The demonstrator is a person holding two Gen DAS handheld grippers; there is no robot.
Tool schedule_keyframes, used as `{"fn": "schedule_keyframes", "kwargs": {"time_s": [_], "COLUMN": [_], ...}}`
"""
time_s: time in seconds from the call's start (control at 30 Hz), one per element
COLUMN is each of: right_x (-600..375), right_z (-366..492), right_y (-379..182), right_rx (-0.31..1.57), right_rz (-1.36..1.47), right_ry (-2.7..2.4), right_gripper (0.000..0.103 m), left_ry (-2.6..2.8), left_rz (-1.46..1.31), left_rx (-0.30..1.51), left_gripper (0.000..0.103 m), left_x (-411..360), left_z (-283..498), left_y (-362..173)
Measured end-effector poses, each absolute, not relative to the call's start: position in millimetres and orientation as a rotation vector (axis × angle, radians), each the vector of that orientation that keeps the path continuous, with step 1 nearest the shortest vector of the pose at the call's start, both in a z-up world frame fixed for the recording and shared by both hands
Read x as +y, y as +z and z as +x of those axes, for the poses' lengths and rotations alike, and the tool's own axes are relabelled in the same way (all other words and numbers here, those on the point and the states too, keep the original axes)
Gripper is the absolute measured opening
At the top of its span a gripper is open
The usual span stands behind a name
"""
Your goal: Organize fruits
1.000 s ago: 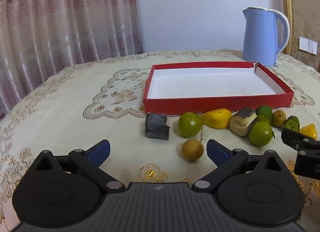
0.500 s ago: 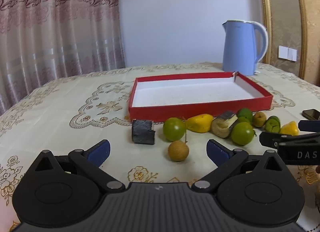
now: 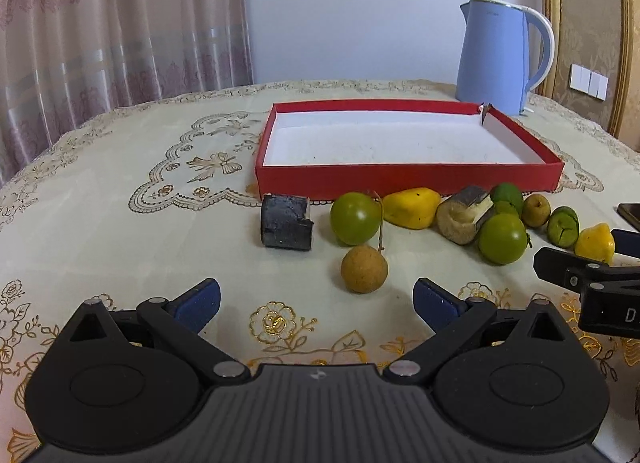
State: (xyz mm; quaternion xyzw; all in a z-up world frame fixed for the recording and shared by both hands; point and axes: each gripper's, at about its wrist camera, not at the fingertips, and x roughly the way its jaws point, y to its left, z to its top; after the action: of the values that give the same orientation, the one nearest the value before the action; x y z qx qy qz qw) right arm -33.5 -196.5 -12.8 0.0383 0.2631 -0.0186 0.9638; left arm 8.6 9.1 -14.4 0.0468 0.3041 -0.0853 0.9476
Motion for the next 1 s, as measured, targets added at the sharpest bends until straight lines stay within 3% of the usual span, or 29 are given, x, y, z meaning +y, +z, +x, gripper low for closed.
{"fn": "schedule_keyframes", "kwargs": {"time_s": [0.67,1.0], "right_x": [-207,-223], "right_z": [-36,-28], "right_y": [-8,-15], "right_rx": [0.473,0.541], "right_rz": [0.067,0.190], "right_ry": [-0.118,-0.083], "right_gripper": [0.103,0.103], "left_ry": [-0.112,-0.071], "left_rz": [0.153,0.089], "left_rx": [0.614,0.676], "left_gripper": [0.103,0.103], "left_x": [-23,-16], "left_z": [23,34], "left_y": [-7,-18]}}
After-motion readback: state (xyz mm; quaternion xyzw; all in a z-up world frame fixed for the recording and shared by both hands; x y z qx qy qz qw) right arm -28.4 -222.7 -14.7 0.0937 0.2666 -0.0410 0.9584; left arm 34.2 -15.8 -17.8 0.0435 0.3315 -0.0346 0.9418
